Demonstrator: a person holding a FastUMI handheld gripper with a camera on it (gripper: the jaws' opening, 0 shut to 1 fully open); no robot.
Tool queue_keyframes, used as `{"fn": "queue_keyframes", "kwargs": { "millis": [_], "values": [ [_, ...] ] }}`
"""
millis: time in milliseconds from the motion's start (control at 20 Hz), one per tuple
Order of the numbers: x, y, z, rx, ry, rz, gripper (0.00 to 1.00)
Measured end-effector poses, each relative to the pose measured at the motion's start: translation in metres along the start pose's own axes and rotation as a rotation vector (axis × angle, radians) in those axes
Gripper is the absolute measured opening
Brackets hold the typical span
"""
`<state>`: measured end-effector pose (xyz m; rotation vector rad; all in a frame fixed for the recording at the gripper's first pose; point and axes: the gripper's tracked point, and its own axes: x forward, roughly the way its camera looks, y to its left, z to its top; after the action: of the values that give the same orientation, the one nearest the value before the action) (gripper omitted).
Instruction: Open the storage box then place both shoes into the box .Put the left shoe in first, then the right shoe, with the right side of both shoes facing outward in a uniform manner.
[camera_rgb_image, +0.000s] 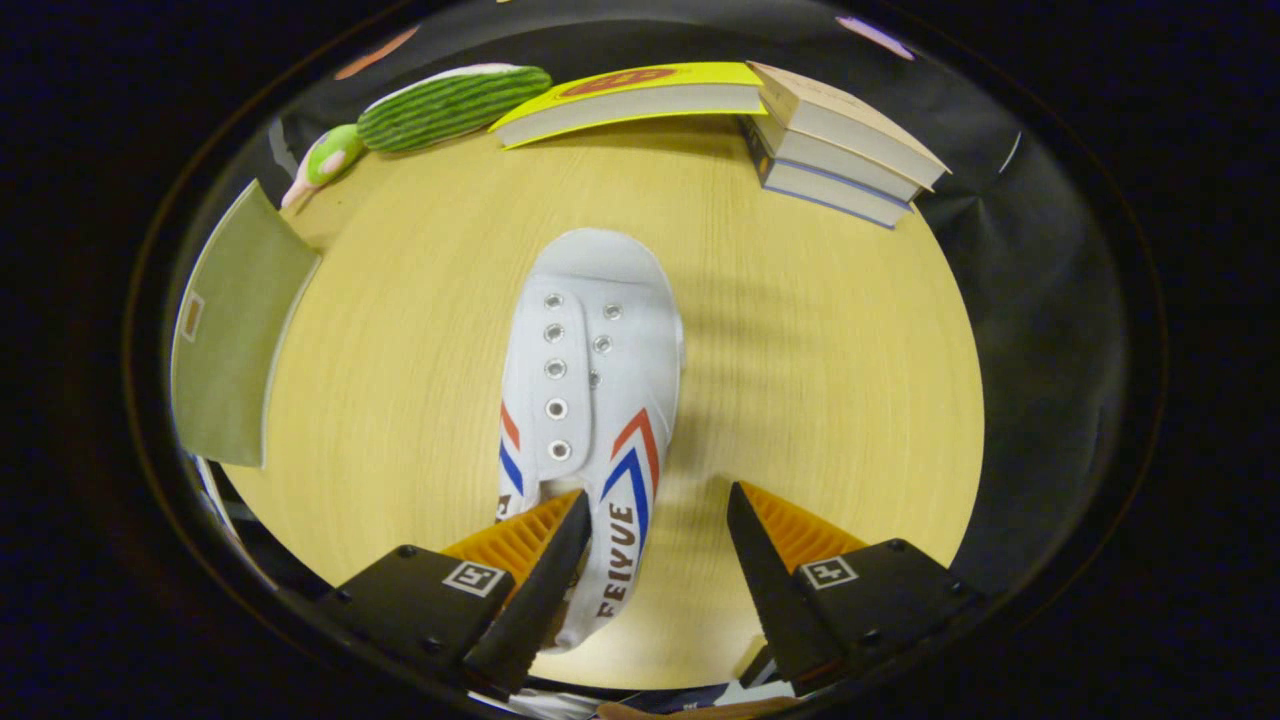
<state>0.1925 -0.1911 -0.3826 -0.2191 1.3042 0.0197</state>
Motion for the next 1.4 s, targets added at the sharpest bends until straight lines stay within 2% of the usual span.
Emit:
{"fn": "queue_keyframes", "kwargs": {
  "millis": [100,150,200,250,300,350,450,550,800,1100,1400],
  "values": [
    [0.000,0.001,0.001,0.000,0.004,-0.007,0.92],
    [0.000,0.017,0.004,0.019,-0.002,0.078,0.76],
    [0.036,0.016,-0.004,0.070,0.006,0.067,0.61],
    [0.009,0.014,0.001,0.143,0.007,0.074,0.45],
    [-0.001,0.011,0.006,0.158,-0.022,0.069,0.29],
    [0.000,0.012,0.006,0.157,-0.044,0.075,0.27],
    [-0.007,0.016,0.004,0.200,-0.069,0.116,0.08],
    [-0.016,0.025,-0.006,0.234,-0.038,0.174,0.06],
    [-0.055,0.046,-0.006,0.210,-0.063,0.214,0.06],
    [-0.100,0.119,0.002,0.140,-0.070,0.346,0.06],
    [-0.175,0.203,0.029,0.273,-0.140,0.523,0.05]
  ]
}}
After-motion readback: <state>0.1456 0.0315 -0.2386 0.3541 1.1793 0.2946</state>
